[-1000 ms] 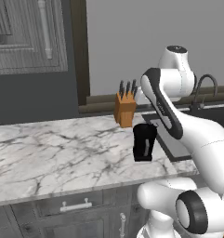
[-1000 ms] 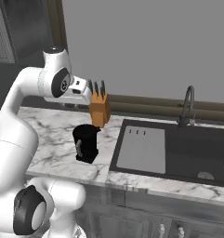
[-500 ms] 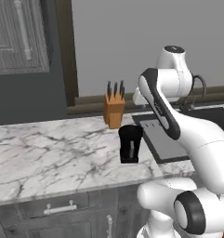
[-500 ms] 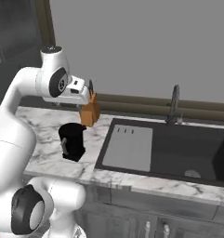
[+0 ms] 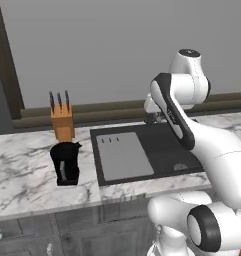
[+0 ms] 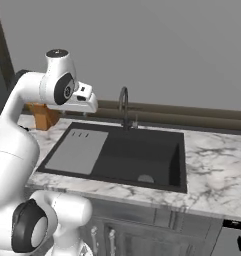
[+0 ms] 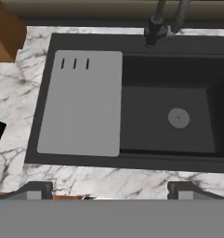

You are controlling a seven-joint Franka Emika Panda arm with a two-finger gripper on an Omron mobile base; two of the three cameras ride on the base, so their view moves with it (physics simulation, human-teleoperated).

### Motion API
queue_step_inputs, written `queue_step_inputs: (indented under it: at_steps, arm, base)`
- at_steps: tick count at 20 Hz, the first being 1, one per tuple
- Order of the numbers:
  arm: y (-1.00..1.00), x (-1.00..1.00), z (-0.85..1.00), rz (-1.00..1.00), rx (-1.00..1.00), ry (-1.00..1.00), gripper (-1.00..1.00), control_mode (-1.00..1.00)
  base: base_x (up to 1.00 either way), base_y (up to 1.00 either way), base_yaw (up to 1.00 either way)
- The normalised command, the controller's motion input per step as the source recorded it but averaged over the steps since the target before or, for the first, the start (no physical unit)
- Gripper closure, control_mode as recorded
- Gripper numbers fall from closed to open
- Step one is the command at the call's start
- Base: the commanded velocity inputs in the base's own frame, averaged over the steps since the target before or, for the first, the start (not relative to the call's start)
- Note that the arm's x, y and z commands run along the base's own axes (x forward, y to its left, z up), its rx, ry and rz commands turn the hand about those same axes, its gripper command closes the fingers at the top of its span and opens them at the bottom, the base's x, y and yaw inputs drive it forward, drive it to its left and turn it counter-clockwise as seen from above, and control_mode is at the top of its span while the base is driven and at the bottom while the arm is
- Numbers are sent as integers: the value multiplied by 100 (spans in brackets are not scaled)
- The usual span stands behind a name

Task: Turn on the sink faucet and place the jug under the water for a few seconds to fill it up.

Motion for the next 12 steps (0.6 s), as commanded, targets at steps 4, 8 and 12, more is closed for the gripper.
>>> queue_step_inputs:
  at_steps: [4, 8, 12]
  arm:
    - [0, 0, 0, 0, 0, 0, -100, 100]
    - [0, 0, 0, 0, 0, 0, -100, 100]
    - [0, 0, 0, 0, 0, 0, -100, 100]
  base:
    - [0, -83, 0]
    - [0, -45, 0]
    - [0, -9, 0]
